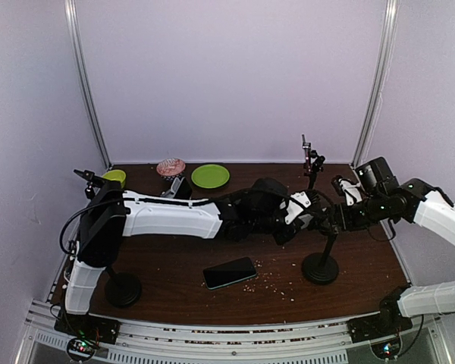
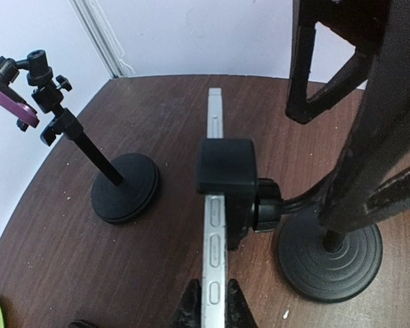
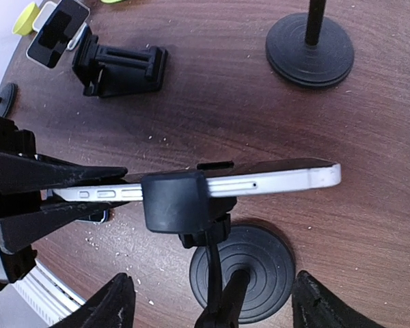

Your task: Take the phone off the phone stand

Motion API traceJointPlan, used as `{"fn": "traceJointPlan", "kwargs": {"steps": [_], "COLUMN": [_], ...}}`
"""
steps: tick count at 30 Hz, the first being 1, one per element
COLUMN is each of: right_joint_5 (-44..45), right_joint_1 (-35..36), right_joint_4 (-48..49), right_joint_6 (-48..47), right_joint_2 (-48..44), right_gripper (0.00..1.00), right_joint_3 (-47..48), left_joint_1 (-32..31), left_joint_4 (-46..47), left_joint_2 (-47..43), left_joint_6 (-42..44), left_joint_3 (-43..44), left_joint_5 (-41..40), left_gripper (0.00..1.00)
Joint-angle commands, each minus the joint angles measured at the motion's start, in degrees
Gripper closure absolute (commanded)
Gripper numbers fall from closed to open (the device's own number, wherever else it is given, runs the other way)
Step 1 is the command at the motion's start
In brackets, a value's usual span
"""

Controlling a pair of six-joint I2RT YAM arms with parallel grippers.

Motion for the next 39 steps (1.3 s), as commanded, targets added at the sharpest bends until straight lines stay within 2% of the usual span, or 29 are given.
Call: {"fn": "traceJointPlan", "kwargs": {"steps": [1, 10, 18, 25, 32, 39], "right_joint_5": [1.1, 1.3, 2.5, 3.7, 4.1, 4.2], "right_joint_1": [1.9, 4.6, 6.6, 6.7, 6.8, 7.4], "right_joint_4": [1.0, 4.9, 8.2, 9.7, 10.3, 8.2], "right_joint_6": [0.2, 0.9, 1.8, 2.3, 3.2, 4.6], "right_joint_2": [1.2, 4.7, 7.3, 7.5, 7.7, 7.4], "right_gripper": [0.22, 0.25, 0.32, 0.50, 0.57, 0.73], "right_joint_3": [0.0, -0.2, -0.9, -2.1, -3.2, -1.7], "left_joint_1": [-0.3, -0.4, -1.2, -1.7, -2.6, -3.1], "left_joint_4": [0.9, -1.6, -2.3, -2.5, -2.8, -2.7], "left_joint_2": [-5.1, -6.8, -7.9, -9.0, -9.4, -10.0], "left_joint_6": [-3.7, -5.7, -5.4, -5.6, -5.2, -5.4], "left_joint_3": [1.5, 1.6, 1.6, 0.9, 0.7, 0.0], "left_joint_5": [2.8, 5.1, 6.2, 7.7, 7.9, 6.9], "left_gripper": [1.00, 1.00, 1.00, 1.00, 1.00, 1.00]}}
